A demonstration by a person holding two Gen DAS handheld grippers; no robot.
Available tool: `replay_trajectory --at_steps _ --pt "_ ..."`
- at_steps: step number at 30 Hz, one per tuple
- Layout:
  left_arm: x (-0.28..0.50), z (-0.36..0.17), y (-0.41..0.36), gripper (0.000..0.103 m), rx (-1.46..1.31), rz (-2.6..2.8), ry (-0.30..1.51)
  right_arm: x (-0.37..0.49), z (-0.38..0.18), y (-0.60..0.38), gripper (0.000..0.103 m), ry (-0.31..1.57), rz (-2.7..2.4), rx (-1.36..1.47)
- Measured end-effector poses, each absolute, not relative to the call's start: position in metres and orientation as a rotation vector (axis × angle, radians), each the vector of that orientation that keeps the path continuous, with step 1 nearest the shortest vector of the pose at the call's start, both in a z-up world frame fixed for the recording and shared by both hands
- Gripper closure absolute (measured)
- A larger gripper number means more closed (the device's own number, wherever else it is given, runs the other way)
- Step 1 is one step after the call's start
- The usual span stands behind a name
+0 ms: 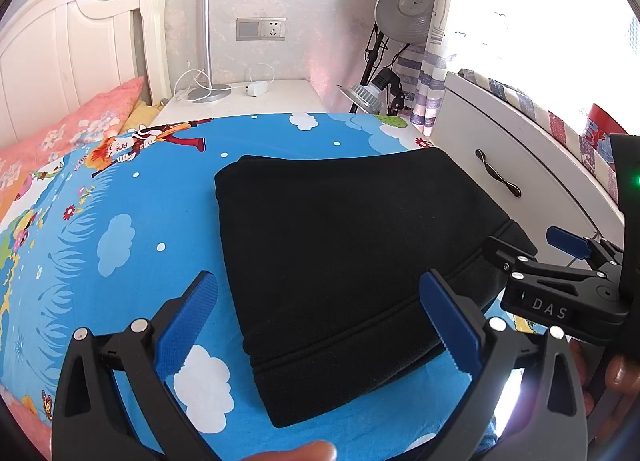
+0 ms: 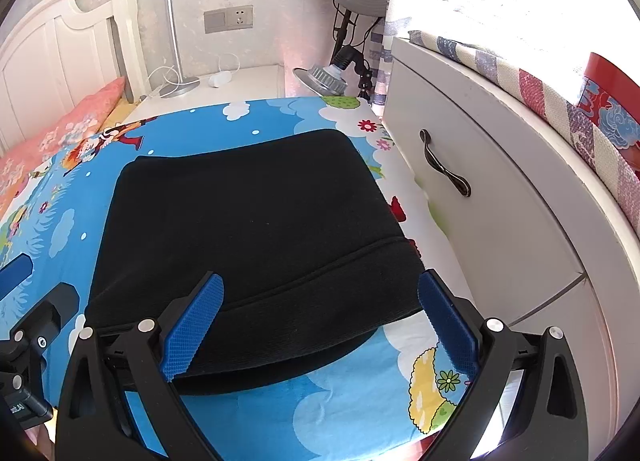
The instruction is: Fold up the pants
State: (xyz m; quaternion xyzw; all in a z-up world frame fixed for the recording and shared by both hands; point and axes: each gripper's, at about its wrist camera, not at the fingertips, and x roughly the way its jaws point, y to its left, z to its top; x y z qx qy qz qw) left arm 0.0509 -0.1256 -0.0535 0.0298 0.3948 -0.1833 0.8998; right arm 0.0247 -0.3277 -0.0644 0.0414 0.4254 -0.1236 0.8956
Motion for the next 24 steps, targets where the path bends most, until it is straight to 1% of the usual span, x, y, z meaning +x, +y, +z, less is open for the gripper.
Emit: replay_trajectory --at_steps 24 --pt "0.0509 -0.0535 -0.1255 0.002 0.061 -0.379 0.819 0.0243 -0.0677 -0.3261 0.008 0.887 -0.254 0.087"
